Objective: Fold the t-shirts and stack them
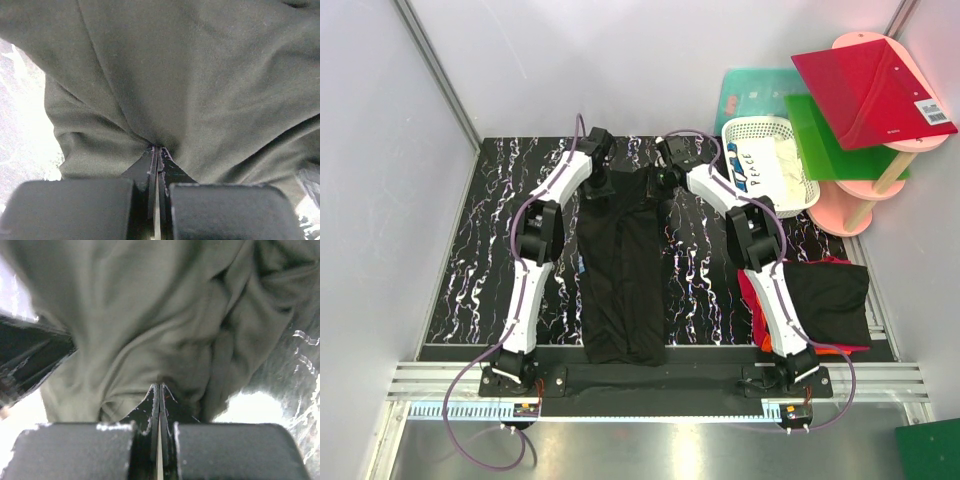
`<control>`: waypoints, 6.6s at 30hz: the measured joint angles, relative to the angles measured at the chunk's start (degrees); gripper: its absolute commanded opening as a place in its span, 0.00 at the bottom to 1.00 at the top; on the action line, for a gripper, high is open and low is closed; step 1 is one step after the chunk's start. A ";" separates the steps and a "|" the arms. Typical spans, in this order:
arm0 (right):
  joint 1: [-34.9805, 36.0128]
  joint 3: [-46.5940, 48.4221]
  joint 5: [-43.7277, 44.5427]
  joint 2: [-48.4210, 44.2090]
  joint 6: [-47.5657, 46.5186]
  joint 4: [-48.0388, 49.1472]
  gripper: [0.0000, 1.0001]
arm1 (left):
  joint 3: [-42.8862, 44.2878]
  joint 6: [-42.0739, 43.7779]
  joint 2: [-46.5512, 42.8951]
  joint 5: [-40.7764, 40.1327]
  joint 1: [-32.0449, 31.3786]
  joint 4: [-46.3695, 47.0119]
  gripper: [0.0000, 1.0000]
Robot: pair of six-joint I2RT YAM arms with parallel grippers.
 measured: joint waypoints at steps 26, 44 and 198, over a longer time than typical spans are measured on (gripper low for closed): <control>-9.75 22.60 -4.50 16.22 5.40 -1.16 0.00 | 8.04 -17.20 10.45 24.74 8.20 23.39 0.00; -6.49 -43.30 -3.74 -40.04 1.46 27.63 1.00 | -48.48 -18.91 -37.42 37.38 6.97 57.07 0.99; 28.44 -58.84 16.81 -42.99 10.93 15.45 0.90 | -92.94 -26.51 -73.42 -17.79 -36.46 24.81 0.37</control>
